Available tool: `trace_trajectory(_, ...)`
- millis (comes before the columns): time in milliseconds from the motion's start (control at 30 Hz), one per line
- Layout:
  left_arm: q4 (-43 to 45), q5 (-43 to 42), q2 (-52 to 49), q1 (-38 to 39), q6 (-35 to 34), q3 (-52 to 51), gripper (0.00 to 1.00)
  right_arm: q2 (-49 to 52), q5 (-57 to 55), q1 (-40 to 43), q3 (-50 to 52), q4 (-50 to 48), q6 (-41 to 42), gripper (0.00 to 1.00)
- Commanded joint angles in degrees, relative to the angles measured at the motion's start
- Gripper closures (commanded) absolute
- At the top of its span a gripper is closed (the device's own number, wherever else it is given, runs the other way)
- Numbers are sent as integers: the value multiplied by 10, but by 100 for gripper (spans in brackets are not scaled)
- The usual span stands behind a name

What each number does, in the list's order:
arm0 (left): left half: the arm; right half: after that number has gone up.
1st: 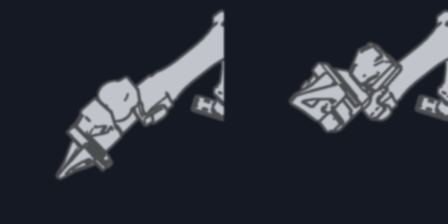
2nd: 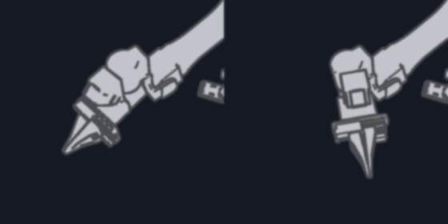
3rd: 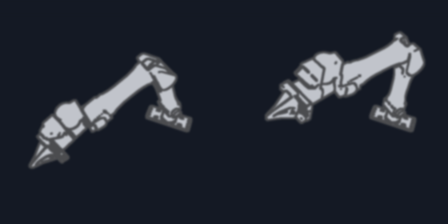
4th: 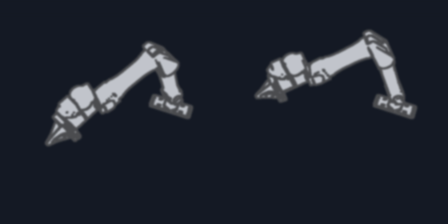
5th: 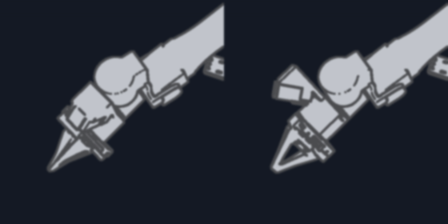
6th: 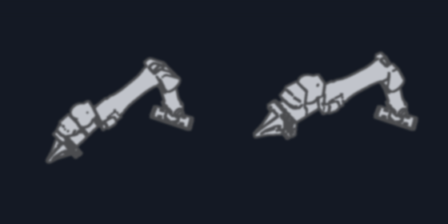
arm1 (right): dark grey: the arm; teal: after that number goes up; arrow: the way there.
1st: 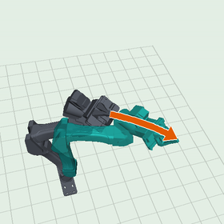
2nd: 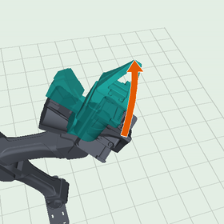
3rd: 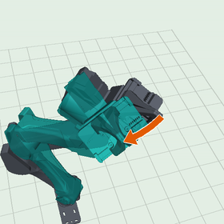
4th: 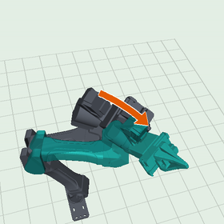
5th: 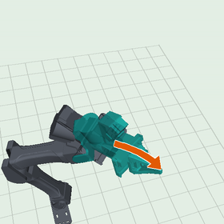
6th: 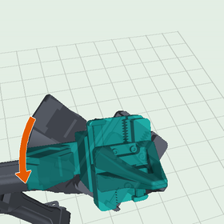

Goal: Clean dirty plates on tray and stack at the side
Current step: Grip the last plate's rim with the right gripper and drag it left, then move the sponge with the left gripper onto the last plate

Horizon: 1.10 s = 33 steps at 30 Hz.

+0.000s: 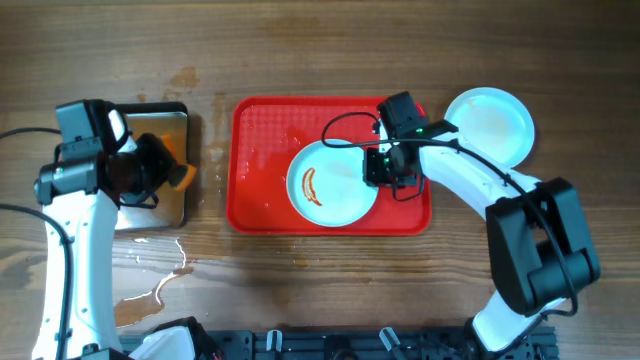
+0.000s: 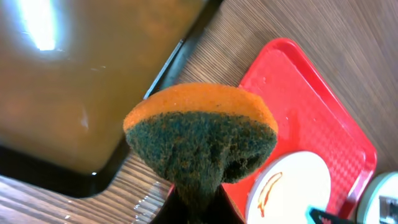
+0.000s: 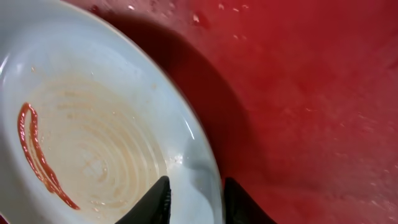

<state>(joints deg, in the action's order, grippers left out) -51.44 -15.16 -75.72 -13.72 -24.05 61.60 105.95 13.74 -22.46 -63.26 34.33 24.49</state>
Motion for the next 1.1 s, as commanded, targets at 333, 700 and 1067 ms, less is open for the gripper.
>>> trace_trajectory(333,4,-17,0,53,11,2,96,36,-47,-24,-83,19,-115,60)
trace_trajectory(700,1,-18,-28,54,11,1,96,95,-27,-23,-84,32,-125,74)
trace_trajectory(1067,12,-42,-28,70,11,-3,96,101,-34,-23,-84,56,-82,96)
